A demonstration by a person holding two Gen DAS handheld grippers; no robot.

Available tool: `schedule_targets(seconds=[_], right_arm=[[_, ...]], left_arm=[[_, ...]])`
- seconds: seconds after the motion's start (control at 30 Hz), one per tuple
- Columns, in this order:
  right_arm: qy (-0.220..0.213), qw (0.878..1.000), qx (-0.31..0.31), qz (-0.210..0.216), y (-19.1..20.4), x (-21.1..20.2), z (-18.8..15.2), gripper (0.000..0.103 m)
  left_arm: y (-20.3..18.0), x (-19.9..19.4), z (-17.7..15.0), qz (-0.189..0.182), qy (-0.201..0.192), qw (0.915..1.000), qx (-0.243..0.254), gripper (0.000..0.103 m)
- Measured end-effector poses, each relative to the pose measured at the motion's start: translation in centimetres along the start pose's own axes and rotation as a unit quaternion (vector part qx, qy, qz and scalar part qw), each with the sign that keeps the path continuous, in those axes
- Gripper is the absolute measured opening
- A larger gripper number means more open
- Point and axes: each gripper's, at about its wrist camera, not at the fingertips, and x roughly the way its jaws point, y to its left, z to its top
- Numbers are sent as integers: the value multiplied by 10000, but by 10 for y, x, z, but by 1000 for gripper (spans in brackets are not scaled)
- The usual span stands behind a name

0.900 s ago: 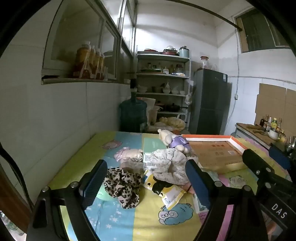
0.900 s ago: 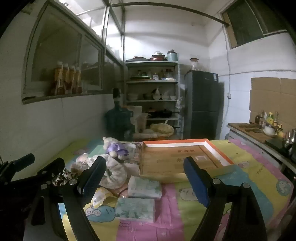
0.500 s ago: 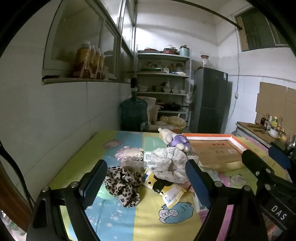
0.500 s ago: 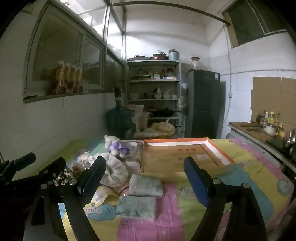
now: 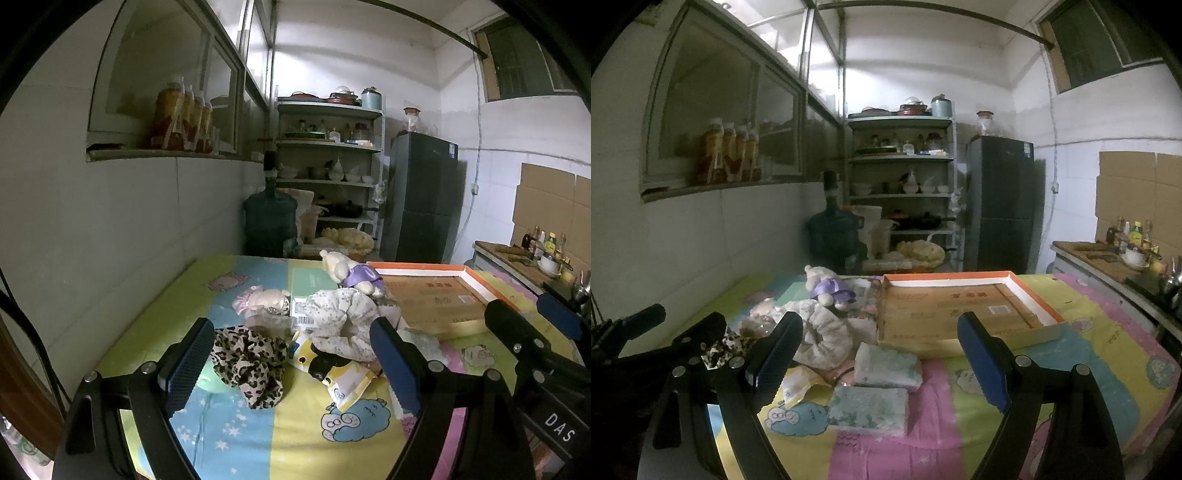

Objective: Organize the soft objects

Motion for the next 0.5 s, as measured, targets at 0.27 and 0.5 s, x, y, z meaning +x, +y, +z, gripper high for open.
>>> schedule_targets(seconds=[0.27, 0.5], right_arm=[[20, 10000, -6, 40, 2, 1, -1, 87], [54, 9999, -6, 97, 2, 2, -2, 87]], left_arm=[[0, 2, -2, 6, 20, 10000, 14, 86], [-1, 2, -3, 3, 20, 10000, 16, 86]])
